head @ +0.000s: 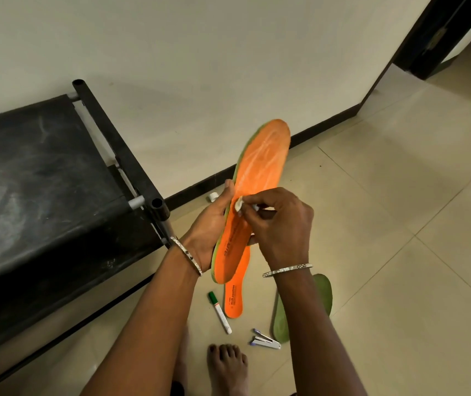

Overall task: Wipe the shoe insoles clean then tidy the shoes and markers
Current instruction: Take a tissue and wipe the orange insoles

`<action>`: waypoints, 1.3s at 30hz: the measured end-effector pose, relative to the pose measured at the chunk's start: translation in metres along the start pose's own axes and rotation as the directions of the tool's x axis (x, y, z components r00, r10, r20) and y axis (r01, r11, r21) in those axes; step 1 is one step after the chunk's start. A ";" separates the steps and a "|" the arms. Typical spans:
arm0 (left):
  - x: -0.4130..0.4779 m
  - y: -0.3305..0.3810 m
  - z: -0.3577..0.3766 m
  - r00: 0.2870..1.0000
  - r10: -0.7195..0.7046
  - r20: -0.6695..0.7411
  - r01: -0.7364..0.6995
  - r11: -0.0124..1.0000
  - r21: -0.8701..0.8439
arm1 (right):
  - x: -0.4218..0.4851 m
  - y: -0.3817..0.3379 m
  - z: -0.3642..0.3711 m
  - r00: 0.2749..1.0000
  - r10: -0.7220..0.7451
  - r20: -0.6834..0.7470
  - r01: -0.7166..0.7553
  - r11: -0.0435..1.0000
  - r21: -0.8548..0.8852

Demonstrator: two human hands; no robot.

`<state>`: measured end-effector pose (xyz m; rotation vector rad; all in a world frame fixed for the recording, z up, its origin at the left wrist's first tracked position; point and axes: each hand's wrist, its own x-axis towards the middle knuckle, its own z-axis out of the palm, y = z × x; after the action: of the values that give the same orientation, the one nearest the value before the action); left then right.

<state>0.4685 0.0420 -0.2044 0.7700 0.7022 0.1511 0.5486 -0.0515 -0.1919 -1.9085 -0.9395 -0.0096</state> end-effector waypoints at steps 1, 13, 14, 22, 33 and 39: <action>0.001 -0.001 0.000 1.000 0.004 0.003 -0.004 1.000 -0.008 | 0.000 0.002 0.000 1.000 0.026 0.007 -0.026 0.999 0.020; -0.001 0.001 -0.002 0.999 0.010 -0.050 -0.009 1.000 0.018 | -0.001 0.000 0.001 0.996 0.005 0.084 0.001 0.998 -0.070; -0.002 0.001 0.001 0.999 0.006 -0.043 -0.005 1.000 0.012 | 0.000 0.002 0.000 0.999 0.015 0.037 -0.012 0.998 -0.065; 0.000 0.006 -0.009 0.995 0.013 -0.098 -0.022 0.996 -0.089 | -0.004 -0.001 -0.008 0.892 0.064 0.448 -0.059 0.998 -0.024; 0.004 0.000 0.002 0.996 0.034 -0.080 -0.036 0.999 -0.031 | 0.000 0.005 -0.004 0.998 0.038 0.041 -0.035 0.996 -0.077; 0.007 -0.001 -0.012 0.986 0.046 -0.162 -0.051 0.998 -0.030 | -0.005 0.002 -0.004 0.931 0.067 0.358 -0.044 0.996 -0.071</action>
<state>0.4662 0.0513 -0.2150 0.7485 0.8325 0.2713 0.5476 -0.0584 -0.1927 -2.0331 -1.1375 0.3612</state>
